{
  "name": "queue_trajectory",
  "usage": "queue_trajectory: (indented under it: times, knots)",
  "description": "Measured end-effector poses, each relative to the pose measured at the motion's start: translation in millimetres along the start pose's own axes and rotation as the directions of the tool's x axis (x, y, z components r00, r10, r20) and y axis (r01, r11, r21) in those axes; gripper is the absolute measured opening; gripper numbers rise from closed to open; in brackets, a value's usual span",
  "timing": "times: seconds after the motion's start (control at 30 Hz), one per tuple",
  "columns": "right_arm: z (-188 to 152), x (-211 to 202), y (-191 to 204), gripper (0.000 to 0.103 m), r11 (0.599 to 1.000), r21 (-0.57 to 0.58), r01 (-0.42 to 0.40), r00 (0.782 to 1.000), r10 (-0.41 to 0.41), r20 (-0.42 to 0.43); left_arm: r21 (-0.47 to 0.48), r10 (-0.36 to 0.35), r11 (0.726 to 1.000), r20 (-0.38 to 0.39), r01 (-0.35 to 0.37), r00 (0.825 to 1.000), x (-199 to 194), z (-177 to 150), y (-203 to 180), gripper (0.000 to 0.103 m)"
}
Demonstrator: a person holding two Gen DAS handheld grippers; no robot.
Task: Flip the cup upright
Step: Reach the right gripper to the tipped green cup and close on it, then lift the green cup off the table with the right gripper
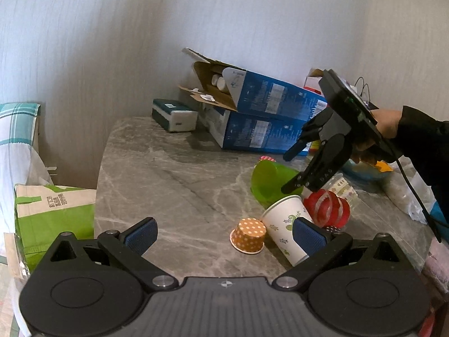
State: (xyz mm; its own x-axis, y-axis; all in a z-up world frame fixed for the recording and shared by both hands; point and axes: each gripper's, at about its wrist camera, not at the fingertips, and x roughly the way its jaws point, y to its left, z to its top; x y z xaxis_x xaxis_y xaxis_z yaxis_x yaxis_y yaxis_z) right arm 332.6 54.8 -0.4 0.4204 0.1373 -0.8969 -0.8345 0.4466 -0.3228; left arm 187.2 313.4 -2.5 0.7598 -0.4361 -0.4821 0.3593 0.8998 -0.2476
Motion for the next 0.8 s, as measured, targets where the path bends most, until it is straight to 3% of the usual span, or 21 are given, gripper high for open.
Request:
queue_trajectory:
  times: [0.23, 0.4, 0.53, 0.63, 0.8]
  knots:
    - [14.1, 28.6, 2.1, 0.075, 0.996, -0.084, -0.007, 0.998, 0.002, -0.063, -0.058, -0.024, 0.998, -0.013, 0.023, 1.000, 1.2, -2.7, 12.9, 0.103]
    - [19.8, 33.8, -1.9, 0.073, 0.996, -0.084, 0.003, 0.997, -0.009, -0.071, -0.072, -0.021, 0.997, 0.008, 0.021, 1.000, -9.9, -3.2, 19.0, 0.103]
    - [21.4, 34.9, -24.3, 0.073, 0.995, 0.087, -0.043, 0.997, 0.048, -0.056, -0.070, -0.016, 0.997, 0.021, 0.017, 1.000, -19.7, -4.4, 20.8, 0.103]
    - [20.1, 28.8, -33.3, 0.072, 0.984, 0.176, -0.017, 0.999, 0.023, -0.033, -0.082, -0.013, 0.996, 0.026, 0.015, 1.000, -25.1, -5.7, 24.2, 0.103]
    - [17.5, 2.7, -40.0, 0.072, 0.943, 0.330, -0.047, 0.997, 0.022, 0.080, -0.114, -0.025, 0.993, 0.064, 0.032, 0.998, -42.1, -5.6, 27.0, 0.103]
